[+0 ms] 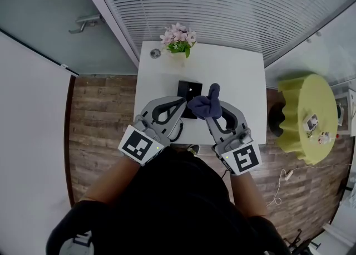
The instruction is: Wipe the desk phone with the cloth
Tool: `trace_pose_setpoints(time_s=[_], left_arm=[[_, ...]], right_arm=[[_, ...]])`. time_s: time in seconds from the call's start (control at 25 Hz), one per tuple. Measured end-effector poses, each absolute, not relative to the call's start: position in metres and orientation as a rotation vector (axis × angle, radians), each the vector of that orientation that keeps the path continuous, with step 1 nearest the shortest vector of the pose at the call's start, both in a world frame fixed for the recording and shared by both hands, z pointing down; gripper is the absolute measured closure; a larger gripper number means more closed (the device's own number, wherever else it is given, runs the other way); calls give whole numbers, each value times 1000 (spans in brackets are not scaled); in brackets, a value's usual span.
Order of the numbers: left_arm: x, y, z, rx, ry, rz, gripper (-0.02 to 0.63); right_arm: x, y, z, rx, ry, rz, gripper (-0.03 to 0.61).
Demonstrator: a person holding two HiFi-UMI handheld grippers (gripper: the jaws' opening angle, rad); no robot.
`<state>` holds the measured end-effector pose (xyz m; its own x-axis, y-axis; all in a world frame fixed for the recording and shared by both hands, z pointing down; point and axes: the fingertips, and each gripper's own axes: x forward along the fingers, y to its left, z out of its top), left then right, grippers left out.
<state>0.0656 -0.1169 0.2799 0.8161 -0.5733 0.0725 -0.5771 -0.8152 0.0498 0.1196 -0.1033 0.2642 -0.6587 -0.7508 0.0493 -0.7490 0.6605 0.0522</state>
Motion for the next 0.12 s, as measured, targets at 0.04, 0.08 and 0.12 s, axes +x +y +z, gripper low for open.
trace_pose_setpoints(time_s=[0.04,0.08,0.12], left_arm=[[65,-117,281,2924,-929,84,604],[64,-117,281,2922,-929,86,604],[64,-116,282,2920,-929,89,604]], right_arm=[[119,-103,264,1266,-2801,-45,484],[119,-103,265,1266,-2800,-45,484],[118,-103,265,1266,-2799,-45,483]])
